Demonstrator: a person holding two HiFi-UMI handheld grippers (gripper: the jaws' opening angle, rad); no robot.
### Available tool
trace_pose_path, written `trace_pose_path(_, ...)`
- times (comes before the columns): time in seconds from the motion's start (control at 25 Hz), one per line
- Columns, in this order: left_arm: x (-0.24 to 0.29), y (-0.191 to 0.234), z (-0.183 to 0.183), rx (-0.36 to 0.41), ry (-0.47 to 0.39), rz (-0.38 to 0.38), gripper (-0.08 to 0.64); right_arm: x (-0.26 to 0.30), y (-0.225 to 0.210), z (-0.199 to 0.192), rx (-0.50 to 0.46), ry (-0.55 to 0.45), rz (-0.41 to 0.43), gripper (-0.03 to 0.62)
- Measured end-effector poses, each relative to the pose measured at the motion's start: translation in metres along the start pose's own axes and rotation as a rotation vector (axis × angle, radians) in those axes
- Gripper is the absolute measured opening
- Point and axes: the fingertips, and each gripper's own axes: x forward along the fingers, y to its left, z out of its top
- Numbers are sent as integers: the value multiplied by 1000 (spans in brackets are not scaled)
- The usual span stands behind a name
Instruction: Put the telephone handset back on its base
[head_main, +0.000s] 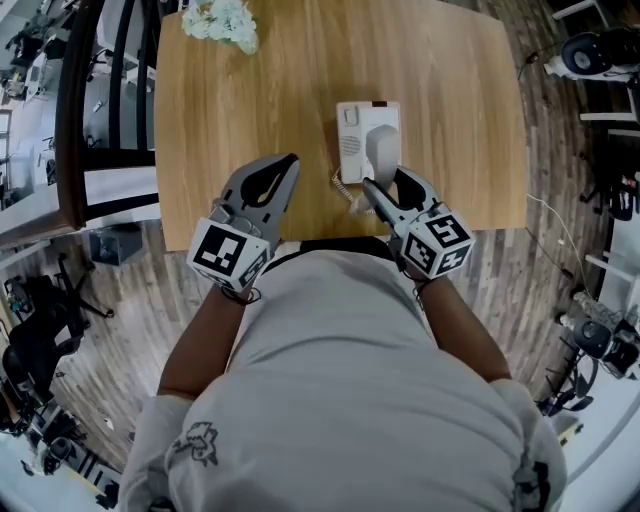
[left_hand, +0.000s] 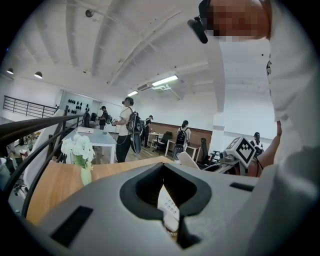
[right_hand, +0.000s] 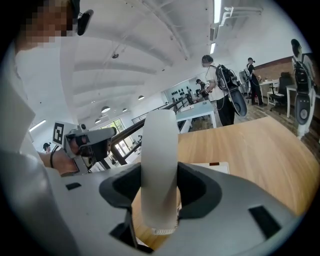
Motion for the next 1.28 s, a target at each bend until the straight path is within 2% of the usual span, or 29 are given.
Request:
trace_pose_path(0.88, 59, 36, -63, -71, 118, 4, 6, 92, -82, -58, 118, 175, -43, 224)
trace_pose_path(1.28, 63, 51, -92, -104, 165, -11, 6, 124, -82, -82, 159, 230, -64, 225)
